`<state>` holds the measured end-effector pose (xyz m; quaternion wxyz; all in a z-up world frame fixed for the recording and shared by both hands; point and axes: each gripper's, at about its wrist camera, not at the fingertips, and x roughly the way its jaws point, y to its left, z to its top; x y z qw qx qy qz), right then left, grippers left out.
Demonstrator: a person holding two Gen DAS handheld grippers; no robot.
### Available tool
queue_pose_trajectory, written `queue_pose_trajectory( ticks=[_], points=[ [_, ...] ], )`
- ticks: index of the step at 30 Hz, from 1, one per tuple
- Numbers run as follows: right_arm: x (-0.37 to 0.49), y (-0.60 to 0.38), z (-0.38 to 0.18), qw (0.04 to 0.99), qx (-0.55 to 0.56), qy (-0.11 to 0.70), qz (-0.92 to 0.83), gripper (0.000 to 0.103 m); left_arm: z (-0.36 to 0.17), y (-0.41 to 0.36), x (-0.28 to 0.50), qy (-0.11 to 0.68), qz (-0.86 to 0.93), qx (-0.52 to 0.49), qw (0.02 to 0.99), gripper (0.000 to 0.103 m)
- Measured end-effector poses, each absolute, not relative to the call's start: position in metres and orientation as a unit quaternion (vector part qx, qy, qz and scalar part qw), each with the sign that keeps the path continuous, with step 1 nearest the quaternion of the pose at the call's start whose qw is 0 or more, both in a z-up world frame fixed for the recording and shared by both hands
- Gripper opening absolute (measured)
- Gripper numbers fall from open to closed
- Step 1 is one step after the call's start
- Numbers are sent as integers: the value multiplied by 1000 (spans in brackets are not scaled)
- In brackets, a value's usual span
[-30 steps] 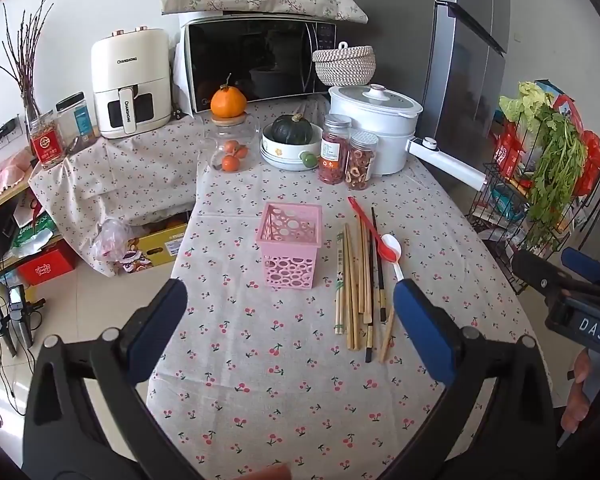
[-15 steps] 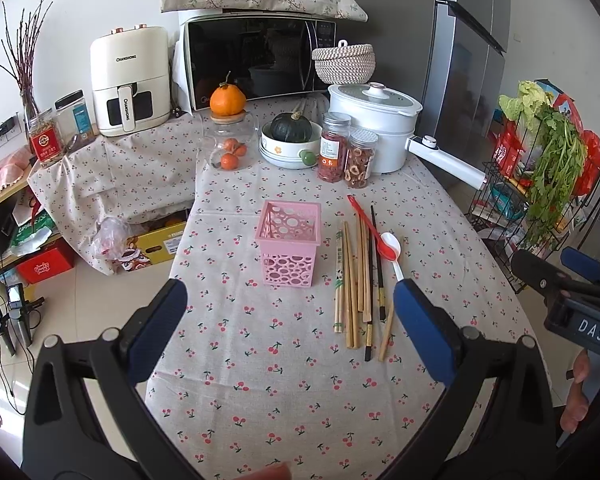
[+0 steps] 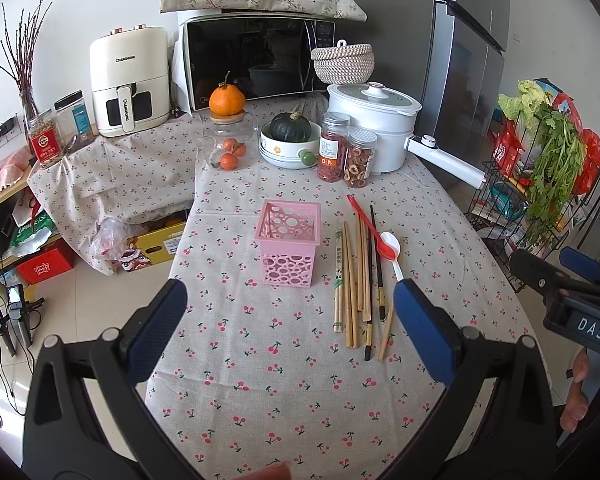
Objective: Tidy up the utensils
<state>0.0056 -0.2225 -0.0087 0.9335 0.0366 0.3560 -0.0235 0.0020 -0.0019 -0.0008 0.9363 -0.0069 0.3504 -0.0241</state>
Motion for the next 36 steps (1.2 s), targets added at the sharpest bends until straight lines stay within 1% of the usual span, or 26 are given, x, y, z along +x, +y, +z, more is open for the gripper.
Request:
queue_pose_trajectory(
  ticks=[36],
  points=[
    [5, -223, -12, 932, 38, 360, -23, 103, -8, -5, 0, 351, -23, -6, 936, 103]
  ],
)
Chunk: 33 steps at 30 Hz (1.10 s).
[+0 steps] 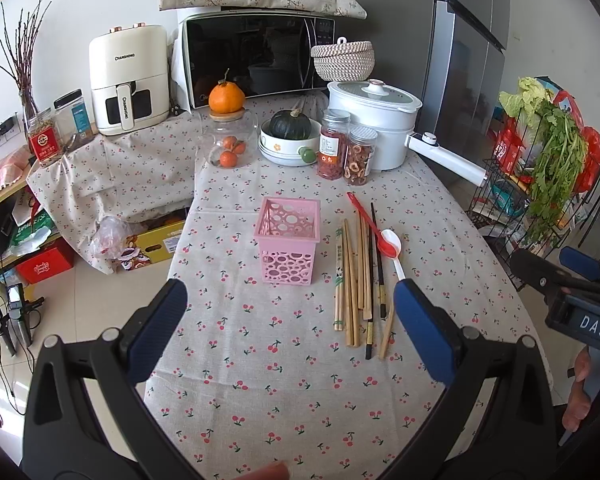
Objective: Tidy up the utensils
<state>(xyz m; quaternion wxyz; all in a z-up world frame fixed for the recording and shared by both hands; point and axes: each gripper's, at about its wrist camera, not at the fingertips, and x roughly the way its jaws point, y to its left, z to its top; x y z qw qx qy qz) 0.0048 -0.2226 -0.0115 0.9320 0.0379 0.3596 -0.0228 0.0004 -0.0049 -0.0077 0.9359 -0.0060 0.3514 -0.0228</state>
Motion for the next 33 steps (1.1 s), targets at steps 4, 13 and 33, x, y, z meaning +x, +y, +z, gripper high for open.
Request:
queue_pose_trajectory(
  ticks=[4, 13, 33],
  points=[
    [4, -223, -12, 932, 37, 360, -23, 103, -10, -5, 2, 348, -18, -1, 937, 103],
    [14, -227, -23, 926, 31, 374, -33, 103, -20, -3, 14, 356, -13, 3, 935, 103],
    [103, -297, -78, 849, 145, 507, 0, 103, -36, -79, 118, 487, -174, 4, 856, 71]
  ],
)
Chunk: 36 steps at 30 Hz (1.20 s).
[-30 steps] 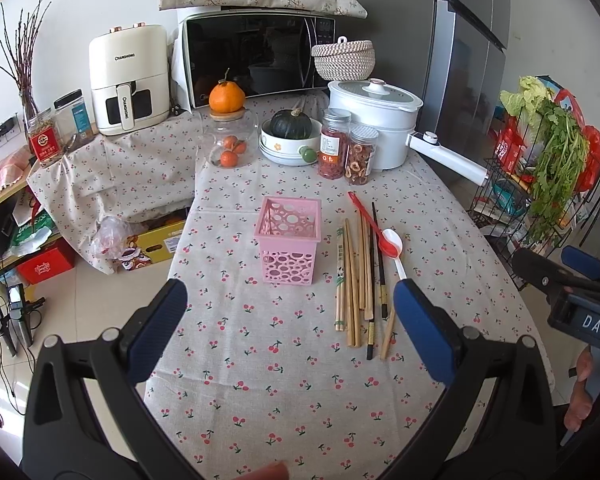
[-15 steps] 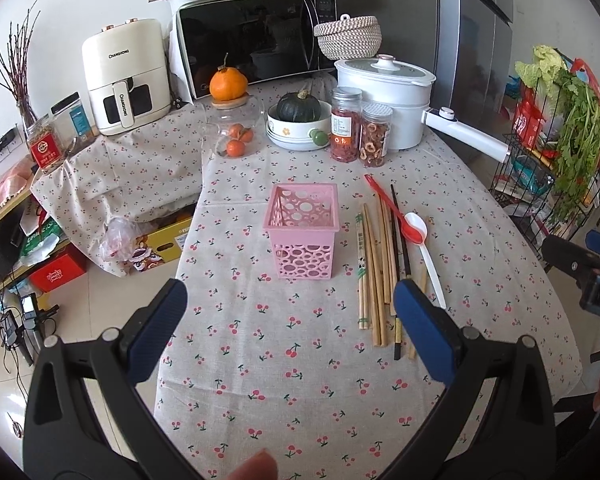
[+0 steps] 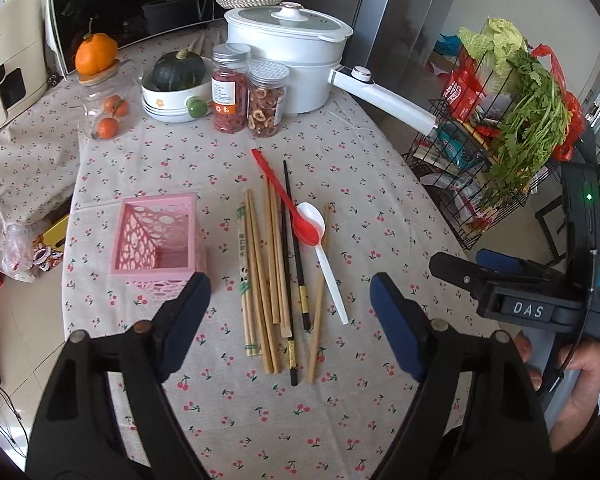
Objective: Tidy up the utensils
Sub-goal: 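Lower the left gripper onto the plastic-wrapped chopstick and close it, then lift the wrapped chopstick with the left gripper while the right gripper grasps the white spoon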
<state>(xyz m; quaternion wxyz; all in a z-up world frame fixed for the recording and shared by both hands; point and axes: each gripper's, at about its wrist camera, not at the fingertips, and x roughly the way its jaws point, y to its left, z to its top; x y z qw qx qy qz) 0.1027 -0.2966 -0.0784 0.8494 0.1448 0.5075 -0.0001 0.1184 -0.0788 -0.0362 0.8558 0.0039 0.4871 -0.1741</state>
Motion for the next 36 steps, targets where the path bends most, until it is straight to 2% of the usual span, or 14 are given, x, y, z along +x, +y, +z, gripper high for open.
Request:
queue_pose_trajectory(
  ticks=[1, 3, 5, 7, 9, 17, 32, 36],
  points=[
    [106, -301, -81, 847, 150, 509, -3, 103, -41, -86, 129, 499, -175, 4, 849, 66],
    [113, -311, -86, 840, 167, 515, -8, 103, -55, -97, 153, 521, -166, 9, 838, 44],
    [118, -321, -92, 833, 188, 521, -8, 103, -69, -104, 173, 537, -150, 13, 830, 30],
    [122, -327, -95, 827, 202, 524, -6, 103, -85, -111, 188, 551, -134, 22, 823, 25],
    [125, -332, -98, 824, 207, 528, -6, 103, -101, -117, 202, 567, -115, 37, 815, 11],
    [126, -341, -99, 822, 216, 527, 3, 103, -140, -124, 238, 596, -39, 95, 796, 7],
    [126, -337, -96, 825, 214, 523, 8, 103, -164, -127, 250, 615, -17, 122, 779, 5],
    [127, -337, -97, 824, 215, 525, 8, 103, -168, -131, 247, 623, -16, 134, 771, 13]
  ],
)
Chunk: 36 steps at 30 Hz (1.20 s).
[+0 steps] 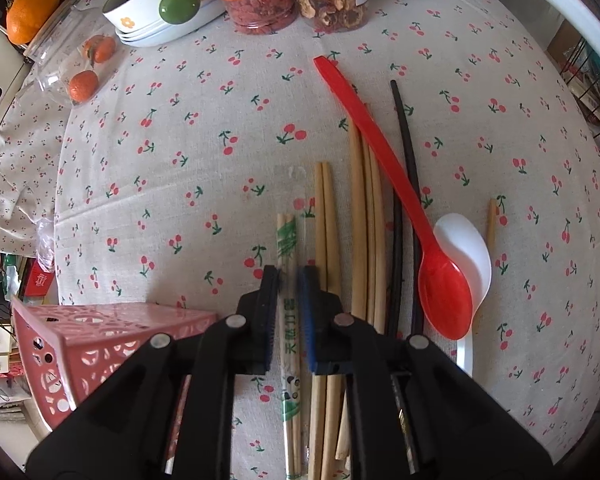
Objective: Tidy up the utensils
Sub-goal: 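Lift the wrapped chopstick with the left gripper while the right gripper grasps the white spoon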
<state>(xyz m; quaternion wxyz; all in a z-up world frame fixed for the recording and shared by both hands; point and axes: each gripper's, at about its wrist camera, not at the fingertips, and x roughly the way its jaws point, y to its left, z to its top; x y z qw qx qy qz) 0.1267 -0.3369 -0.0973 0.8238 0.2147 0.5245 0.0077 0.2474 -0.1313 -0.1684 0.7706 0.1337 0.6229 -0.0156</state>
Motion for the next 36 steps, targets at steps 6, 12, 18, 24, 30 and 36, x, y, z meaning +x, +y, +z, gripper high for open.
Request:
queue_pose_trajectory(
  ticks=[6, 12, 18, 24, 30, 36],
  points=[
    [127, -337, -97, 824, 214, 524, 11, 103, -166, -125, 246, 626, -29, 101, 773, 10],
    [127, -336, -96, 829, 216, 516, 19, 103, -125, -118, 212, 563, -94, 75, 818, 6],
    [135, -323, -103, 821, 233, 519, 49, 98, -81, -101, 165, 501, -147, 57, 851, 6],
    [153, -303, -118, 812, 236, 528, 74, 64, -49, -64, 118, 450, -180, 40, 874, 6],
    [185, -277, -135, 810, 206, 539, 100, 37, -44, -20, 92, 404, -186, -8, 896, 5],
    [219, -272, -150, 813, 201, 537, 101, 25, -44, 5, 97, 405, -195, -34, 893, 5]
  ],
)
